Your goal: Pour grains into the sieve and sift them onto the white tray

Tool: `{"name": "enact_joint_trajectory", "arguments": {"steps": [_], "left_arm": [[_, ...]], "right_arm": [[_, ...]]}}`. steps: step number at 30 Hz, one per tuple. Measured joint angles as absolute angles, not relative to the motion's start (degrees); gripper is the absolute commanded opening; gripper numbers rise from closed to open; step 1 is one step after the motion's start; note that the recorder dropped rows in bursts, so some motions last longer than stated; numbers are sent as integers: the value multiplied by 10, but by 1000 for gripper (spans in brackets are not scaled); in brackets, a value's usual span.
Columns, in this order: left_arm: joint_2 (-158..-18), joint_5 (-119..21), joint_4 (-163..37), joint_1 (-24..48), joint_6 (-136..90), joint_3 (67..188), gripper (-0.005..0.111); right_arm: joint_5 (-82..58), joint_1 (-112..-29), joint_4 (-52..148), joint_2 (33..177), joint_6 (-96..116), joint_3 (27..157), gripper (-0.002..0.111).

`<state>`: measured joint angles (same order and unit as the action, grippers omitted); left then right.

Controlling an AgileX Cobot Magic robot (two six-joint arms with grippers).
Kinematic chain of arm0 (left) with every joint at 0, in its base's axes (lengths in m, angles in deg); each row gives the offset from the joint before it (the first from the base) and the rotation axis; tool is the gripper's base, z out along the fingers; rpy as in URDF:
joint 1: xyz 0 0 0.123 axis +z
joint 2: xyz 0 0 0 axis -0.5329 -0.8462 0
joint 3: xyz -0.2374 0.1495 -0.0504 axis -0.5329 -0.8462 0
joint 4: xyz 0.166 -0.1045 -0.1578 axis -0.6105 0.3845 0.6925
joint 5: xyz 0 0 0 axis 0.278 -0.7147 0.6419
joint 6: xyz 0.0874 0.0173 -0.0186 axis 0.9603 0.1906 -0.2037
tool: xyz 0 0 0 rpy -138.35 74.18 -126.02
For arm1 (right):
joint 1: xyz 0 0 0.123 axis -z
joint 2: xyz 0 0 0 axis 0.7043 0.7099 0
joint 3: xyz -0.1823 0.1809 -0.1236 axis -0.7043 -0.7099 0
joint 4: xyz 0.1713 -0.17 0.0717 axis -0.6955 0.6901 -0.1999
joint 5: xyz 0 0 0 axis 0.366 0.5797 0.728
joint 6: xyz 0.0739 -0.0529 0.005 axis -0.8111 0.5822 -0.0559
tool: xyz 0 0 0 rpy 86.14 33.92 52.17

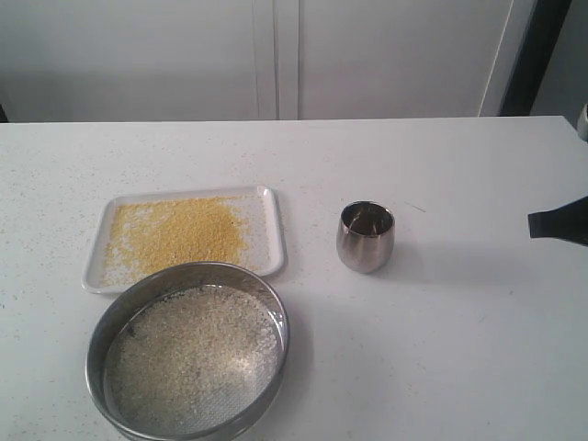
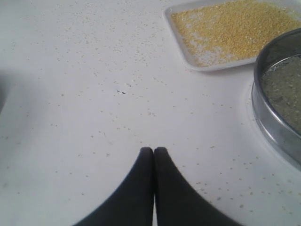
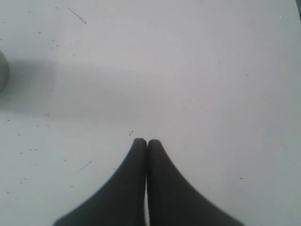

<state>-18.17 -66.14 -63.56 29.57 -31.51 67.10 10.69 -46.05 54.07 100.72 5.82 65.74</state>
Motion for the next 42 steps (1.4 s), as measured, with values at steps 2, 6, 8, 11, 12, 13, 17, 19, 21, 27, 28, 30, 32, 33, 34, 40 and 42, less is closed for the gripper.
{"name": "enact_joint_trajectory", "arguments": {"steps": [2, 6, 8, 11, 12, 13, 17, 19, 21, 27, 28, 30, 32, 33, 34, 40, 42], "left_arm": [[-182, -652, -636, 296, -315, 671, 0], [-182, -648, -636, 296, -315, 671, 0], [-182, -647, -636, 296, -315, 671, 0], [-182, -644, -636, 296, -315, 671, 0], [-182, -644, -636, 296, -315, 671, 0], [-182, -644, -636, 296, -315, 671, 0], [-182, -644, -636, 296, -315, 671, 0], [-182, -644, -636, 296, -315, 671, 0], [-182, -644, -636, 296, -315, 671, 0], [-182, -643, -636, 296, -315, 671, 0], [-182, -643, -636, 296, -315, 671, 0], [-182, -643, -636, 296, -315, 671, 0], [-182, -643, -636, 296, -315, 671, 0], [-182, -643, -636, 296, -315, 671, 0], [-182, -643, -636, 296, -315, 671, 0], [-182, -640, -636, 296, -315, 671, 0], [-182, -640, -636, 296, -315, 671, 0]], "right_arm": [[107, -460, 541, 1007, 58, 657, 0], [107, -460, 541, 1007, 58, 657, 0], [107, -460, 541, 1007, 58, 657, 0], [107, -460, 541, 1007, 58, 657, 0], [107, -460, 541, 1007, 58, 657, 0], [107, -460, 541, 1007, 58, 657, 0], [107, -460, 541, 1007, 58, 657, 0], [107, -460, 541, 1007, 58, 657, 0], [107, -460, 541, 1007, 58, 657, 0], [107, -460, 541, 1007, 58, 657, 0], [107, -460, 541, 1007, 58, 657, 0], [107, -460, 541, 1007, 58, 657, 0], [107, -460, 541, 1007, 58, 657, 0], [107, -460, 541, 1007, 58, 657, 0], [107, -460, 541, 1007, 58, 657, 0], [107, -460, 541, 990, 58, 657, 0], [107, -460, 541, 977, 58, 657, 0]]}}
